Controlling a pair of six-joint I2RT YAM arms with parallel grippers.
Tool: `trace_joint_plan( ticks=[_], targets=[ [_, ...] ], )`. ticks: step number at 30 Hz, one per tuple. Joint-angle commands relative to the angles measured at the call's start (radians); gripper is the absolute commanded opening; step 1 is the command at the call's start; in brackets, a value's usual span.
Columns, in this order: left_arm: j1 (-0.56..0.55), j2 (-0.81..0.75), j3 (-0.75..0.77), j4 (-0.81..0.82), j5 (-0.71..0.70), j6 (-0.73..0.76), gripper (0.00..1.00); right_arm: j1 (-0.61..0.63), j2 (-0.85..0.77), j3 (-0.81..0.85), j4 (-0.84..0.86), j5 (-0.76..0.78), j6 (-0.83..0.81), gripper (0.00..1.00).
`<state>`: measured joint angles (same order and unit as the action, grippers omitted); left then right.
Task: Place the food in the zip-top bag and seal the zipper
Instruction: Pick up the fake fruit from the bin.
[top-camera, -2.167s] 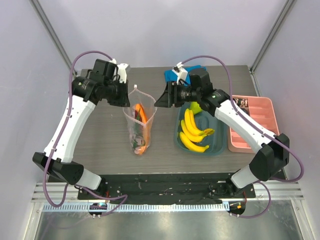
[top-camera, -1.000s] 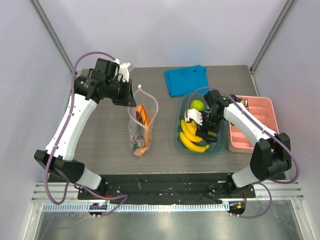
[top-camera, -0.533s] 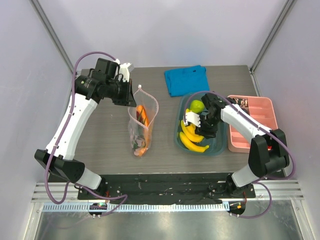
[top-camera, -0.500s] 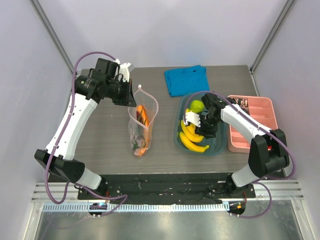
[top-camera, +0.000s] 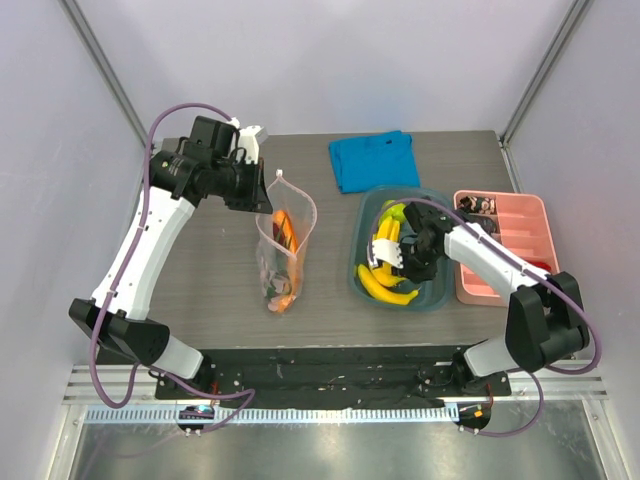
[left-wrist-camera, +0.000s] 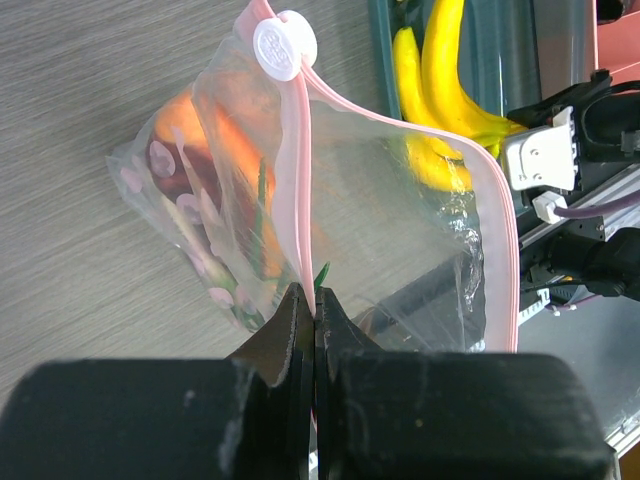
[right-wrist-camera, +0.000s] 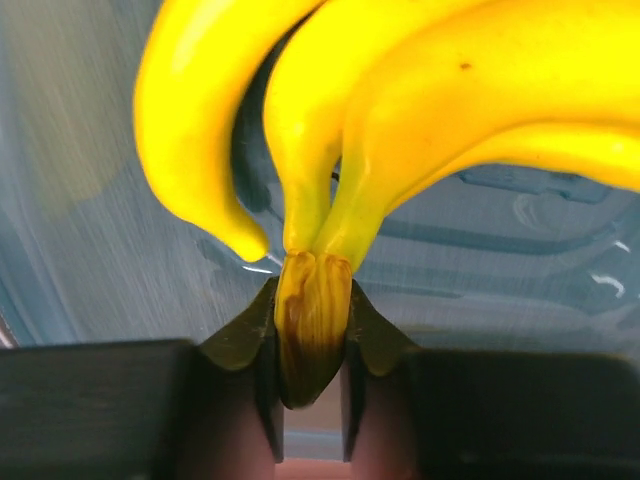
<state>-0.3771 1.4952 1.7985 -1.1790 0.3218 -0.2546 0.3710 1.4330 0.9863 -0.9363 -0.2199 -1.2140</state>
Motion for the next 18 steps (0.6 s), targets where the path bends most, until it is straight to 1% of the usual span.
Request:
trace_joint_plan(
  ticks=[1,2,6,7,11,13,14,15,17,18],
  targets=[
    [0.006,-0.021,0.009,0.03,0.0,0.003,0.0,0.005,-0.065,0.067,-0.002,-0.035,0.054,0.03],
    [0.006,-0.02,0.007,0.03,0.005,0.003,0.0,0.002,-0.086,0.08,-0.016,-0.045,0.071,0.01],
    [0.01,-0.02,-0.01,0.03,0.013,0.0,0.0,0.003,-0.137,0.165,-0.065,-0.119,0.204,0.01],
    [0.01,-0.021,-0.013,0.03,0.017,0.002,0.0,0.002,-0.146,0.181,-0.081,-0.131,0.282,0.01],
    [0.024,-0.024,-0.027,0.033,0.036,-0.002,0.0,0.002,-0.189,0.265,-0.099,-0.212,0.486,0.01],
    [0.03,-0.027,-0.037,0.05,0.04,-0.011,0.0,0.003,-0.212,0.33,-0.098,-0.275,0.572,0.01],
    [0.036,-0.032,-0.042,0.056,0.042,-0.017,0.0,0.003,-0.22,0.356,-0.096,-0.298,0.673,0.01],
    [0.041,-0.036,-0.054,0.067,0.048,-0.026,0.0,0.003,-0.224,0.405,-0.091,-0.35,0.717,0.01],
    [0.044,-0.05,-0.07,0.1,0.06,-0.037,0.0,0.003,-0.243,0.452,-0.059,-0.398,0.853,0.01],
    [0.046,-0.055,-0.083,0.108,0.06,-0.044,0.0,0.003,-0.249,0.497,-0.047,-0.441,0.89,0.01]
  ],
)
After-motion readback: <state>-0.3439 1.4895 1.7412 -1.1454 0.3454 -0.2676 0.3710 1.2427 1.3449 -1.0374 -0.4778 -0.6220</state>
